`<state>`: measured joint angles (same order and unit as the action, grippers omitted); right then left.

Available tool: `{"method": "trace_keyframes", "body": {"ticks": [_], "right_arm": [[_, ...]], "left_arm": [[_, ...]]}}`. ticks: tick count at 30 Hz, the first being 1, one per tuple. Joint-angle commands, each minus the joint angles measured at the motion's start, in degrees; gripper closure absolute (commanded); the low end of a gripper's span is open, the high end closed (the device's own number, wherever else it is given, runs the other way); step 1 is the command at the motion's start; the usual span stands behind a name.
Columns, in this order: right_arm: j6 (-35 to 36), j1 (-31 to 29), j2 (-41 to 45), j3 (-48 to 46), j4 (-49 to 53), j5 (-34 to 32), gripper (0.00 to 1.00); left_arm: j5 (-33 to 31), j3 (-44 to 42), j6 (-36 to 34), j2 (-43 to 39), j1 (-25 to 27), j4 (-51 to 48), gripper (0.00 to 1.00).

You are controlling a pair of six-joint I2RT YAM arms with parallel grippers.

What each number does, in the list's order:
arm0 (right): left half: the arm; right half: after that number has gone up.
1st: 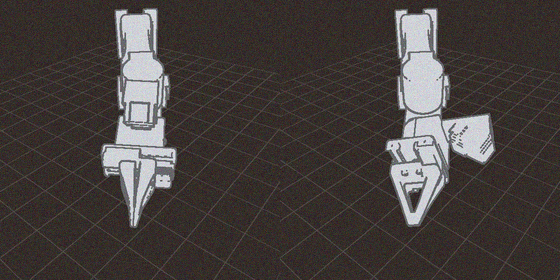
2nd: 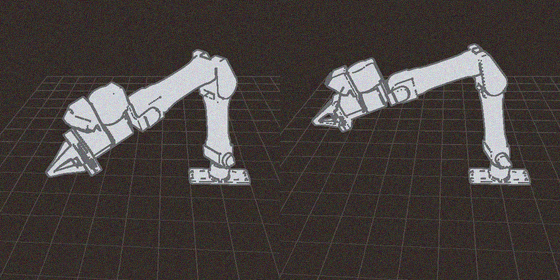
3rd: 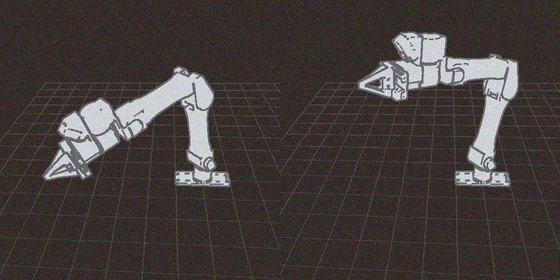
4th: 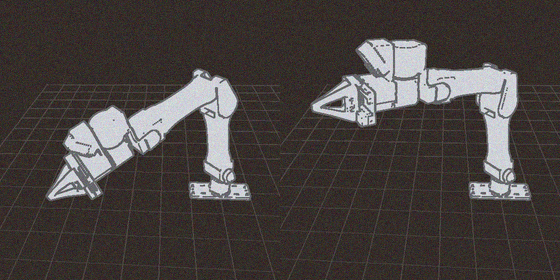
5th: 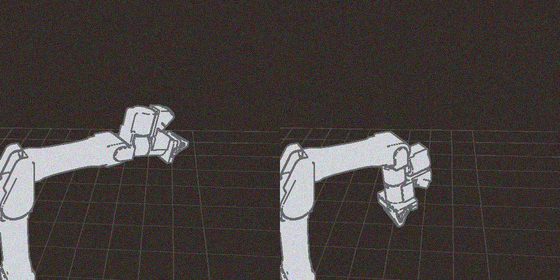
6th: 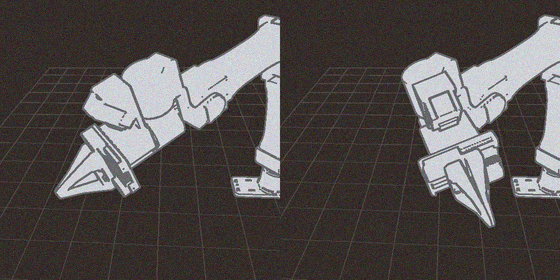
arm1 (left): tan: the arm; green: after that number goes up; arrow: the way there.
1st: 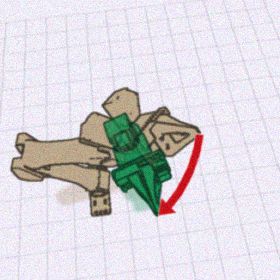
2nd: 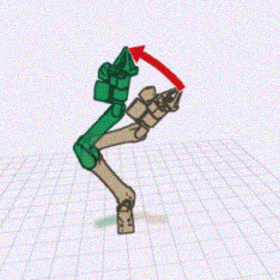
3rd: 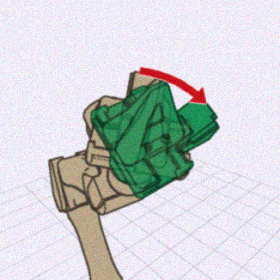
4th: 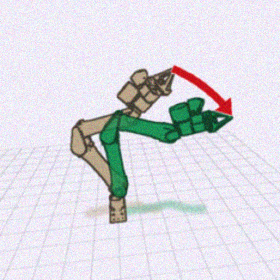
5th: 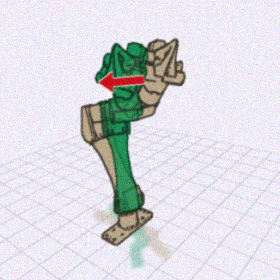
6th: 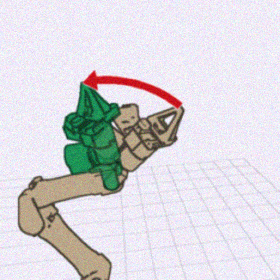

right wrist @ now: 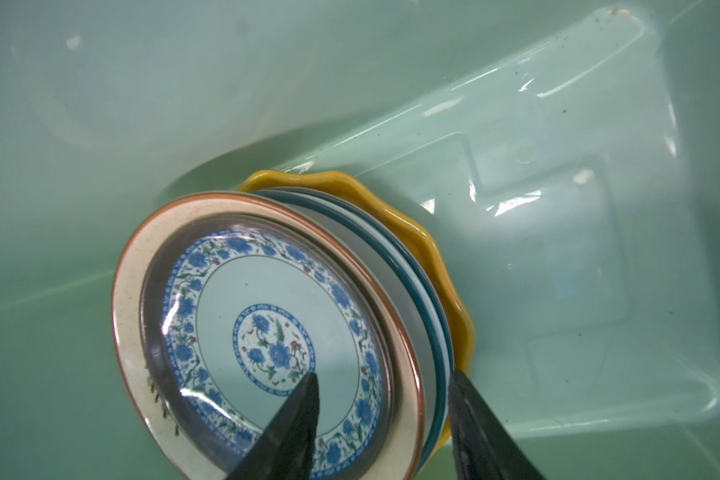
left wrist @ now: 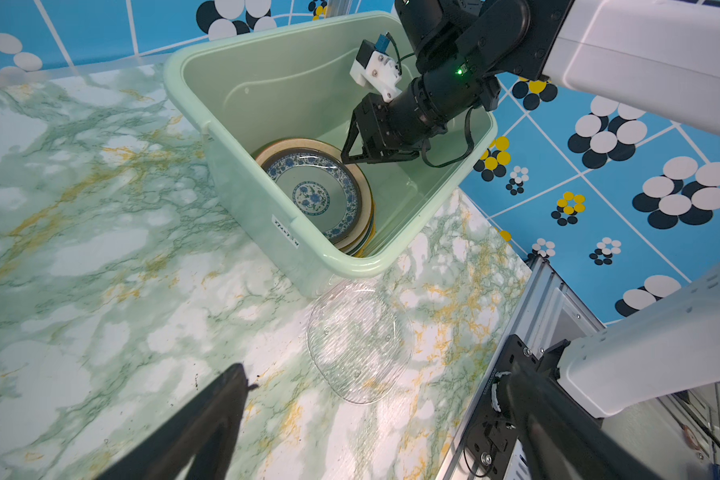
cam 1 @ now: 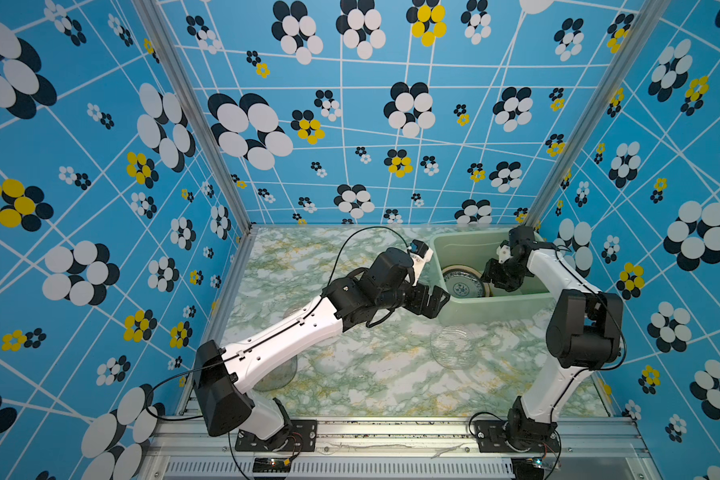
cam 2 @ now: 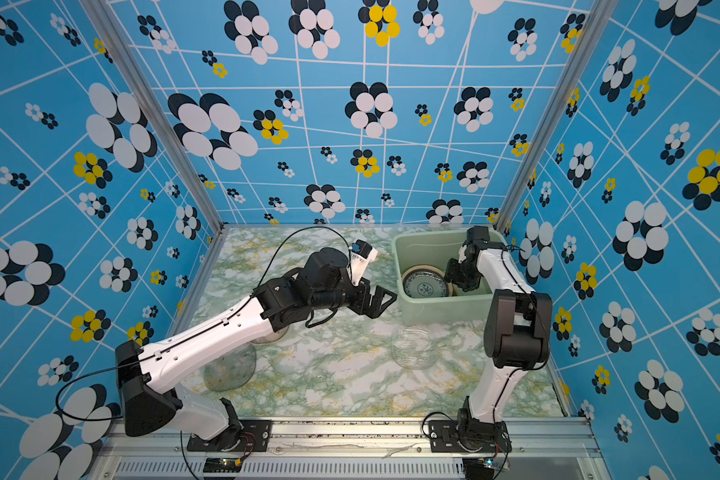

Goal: Place the plates into the plastic bin on the countertop
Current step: 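Open the right gripper and lift it out of the bin, then pinch the clear glass plate rim with the right gripper while the left hovers nearby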

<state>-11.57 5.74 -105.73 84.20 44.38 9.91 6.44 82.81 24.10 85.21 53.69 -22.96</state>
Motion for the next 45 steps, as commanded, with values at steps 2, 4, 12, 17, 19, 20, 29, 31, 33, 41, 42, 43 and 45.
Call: {"method": "trace_keyframes", "body": {"ticks": [2,4,12,17,19,20,29,31,33,41,42,43,45], "right_arm": [[-1.21,-0.38,8.14,2.54,0.58,1.90,0.37],[-3.05,-0.47,12.06,2.46,-0.86,3.92,0.34],[-15.95,-5.08,28.27,-2.17,-7.67,9.71,0.34],[-25.04,-16.68,39.19,-10.00,-17.07,2.02,0.36],[-26.83,-21.54,40.96,-10.79,-16.96,-0.98,0.37],[-27.78,-24.17,41.37,-10.74,-16.04,-2.46,0.37],[-28.36,-38.73,47.10,-15.24,-0.03,-9.99,0.39],[-28.42,-38.78,49.56,-17.56,4.66,-10.36,0.39],[-28.33,-38.78,52.16,-19.96,9.28,-11.28,0.38],[-31.71,-38.62,57.87,-27.08,20.79,-18.44,0.33],[-32.80,-38.29,58.34,-28.68,20.94,-19.10,0.30],[-33.24,-37.76,58.66,-30.22,20.64,-19.11,0.30],[-34.36,-35.75,59.19,-33.57,19.62,-17.56,0.28]], "left_arm": [[-5.78,2.00,0.84,-4.19,-0.68,-5.87,0.01],[-7.65,1.04,1.34,-6.78,-1.49,-7.50,0.01],[-13.99,-7.82,8.69,-23.63,-8.49,-14.46,0.01],[-17.73,-11.35,12.83,-34.24,-15.01,-24.62,0.01],[-18.36,-11.63,13.65,-37.15,-17.43,-29.08,0.01],[-18.64,-11.79,13.70,-38.39,-18.76,-31.18,0.01],[0.06,-14.34,6.39,-36.87,-22.45,-35.62,0.01],[7.56,-15.83,5.47,-34.49,-21.67,-33.02,0.01],[10.17,-16.54,5.36,-31.82,-19.01,-30.79,0.01],[5.28,-20.39,19.65,-22.91,-7.90,-15.94,0.01],[5.39,-21.64,23.06,-21.78,-7.66,-13.32,0.01],[5.66,-22.84,25.87,-21.12,-7.60,-10.67,0.01],[5.03,-25.20,31.75,-19.74,-7.15,-5.33,0.01]]}}
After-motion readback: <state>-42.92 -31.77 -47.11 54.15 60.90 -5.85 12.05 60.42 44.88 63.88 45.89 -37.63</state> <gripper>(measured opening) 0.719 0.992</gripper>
